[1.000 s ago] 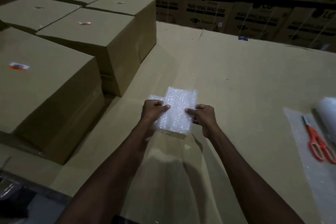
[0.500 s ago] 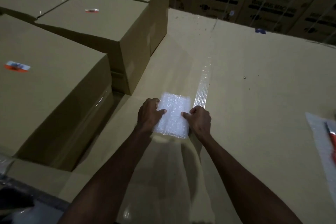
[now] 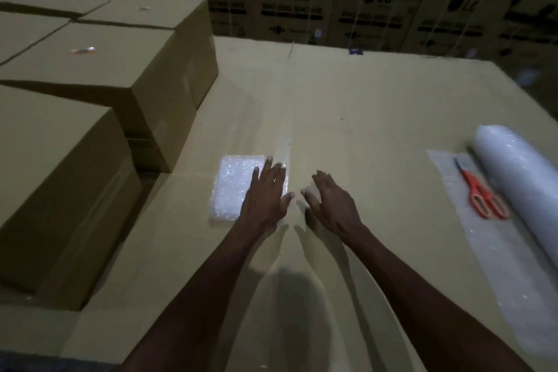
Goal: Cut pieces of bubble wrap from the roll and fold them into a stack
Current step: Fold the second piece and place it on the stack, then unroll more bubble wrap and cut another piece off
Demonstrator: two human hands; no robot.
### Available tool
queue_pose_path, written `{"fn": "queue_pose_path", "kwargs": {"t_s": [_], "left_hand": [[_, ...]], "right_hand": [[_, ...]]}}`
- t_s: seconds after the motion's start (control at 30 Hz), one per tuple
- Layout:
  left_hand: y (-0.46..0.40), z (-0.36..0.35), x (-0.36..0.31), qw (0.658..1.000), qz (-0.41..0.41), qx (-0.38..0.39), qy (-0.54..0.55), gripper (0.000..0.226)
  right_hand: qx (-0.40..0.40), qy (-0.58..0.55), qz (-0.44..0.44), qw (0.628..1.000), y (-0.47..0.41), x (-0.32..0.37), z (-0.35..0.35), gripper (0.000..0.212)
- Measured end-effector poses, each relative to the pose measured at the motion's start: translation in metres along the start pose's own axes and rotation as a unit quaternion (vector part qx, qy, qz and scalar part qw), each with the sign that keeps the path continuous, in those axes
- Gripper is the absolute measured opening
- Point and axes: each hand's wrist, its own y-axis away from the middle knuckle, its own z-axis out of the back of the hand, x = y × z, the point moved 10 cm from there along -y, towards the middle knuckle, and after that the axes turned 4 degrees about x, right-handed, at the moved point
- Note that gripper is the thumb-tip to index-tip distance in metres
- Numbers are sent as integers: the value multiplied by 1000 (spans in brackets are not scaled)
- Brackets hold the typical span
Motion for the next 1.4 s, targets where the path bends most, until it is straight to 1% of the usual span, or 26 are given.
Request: {"fn": "queue_pose_path", "kwargs": {"t_s": [0.07, 0.27, 0.37, 0.43, 0.57, 0.67, 0.73, 0.93, 1.1, 1.13, 1.23, 1.3, 1.33, 1.4], "left_hand": [[-5, -17, -32, 999, -15, 30, 10, 63], [-28, -57, -139, 996, -56, 67, 21, 65], [-40, -77, -193, 996, -58, 62, 25, 64], [-45, -91, -229, 995, -52, 78, 36, 64], [-49, -120, -300, 994, -61, 87, 33, 63], [-52, -132, -345, 994, -58, 86, 42, 63], [-57, -144, -368, 992, -62, 104, 25, 64], [-72, -188, -403, 985, -55, 165, 11, 72], [-76, -218, -412, 974, -72, 214, -18, 85], [-75, -221, -410, 974, -75, 211, -27, 88], [-74, -216, -399, 978, -87, 183, -50, 89], [-71, -213, -390, 977, -94, 177, -69, 89], [-70, -212, -383, 977, -97, 176, -75, 90], [-69, -208, -370, 976, -104, 174, -79, 92]], "right_hand": [[-5, 8, -17, 1000, 19, -29, 9, 56], [-34, 7, -56, 998, 67, -133, 54, 54], [-40, 12, -63, 997, 89, -191, 77, 54], [-42, 11, -74, 996, 106, -231, 96, 54], [-52, 15, -97, 994, 138, -305, 129, 42], [-39, 47, -113, 992, 149, -346, 149, 43], [-34, 69, -116, 990, 152, -364, 158, 43], [0, 104, -102, 989, 144, -384, 161, 47], [16, 113, -90, 989, 128, -390, 152, 51], [13, 116, -89, 989, 125, -391, 151, 53], [24, 153, -74, 985, 116, -390, 147, 69], [40, 188, -68, 979, 112, -391, 145, 74], [45, 208, -71, 974, 110, -392, 147, 71], [50, 241, -80, 966, 107, -398, 154, 54]]}}
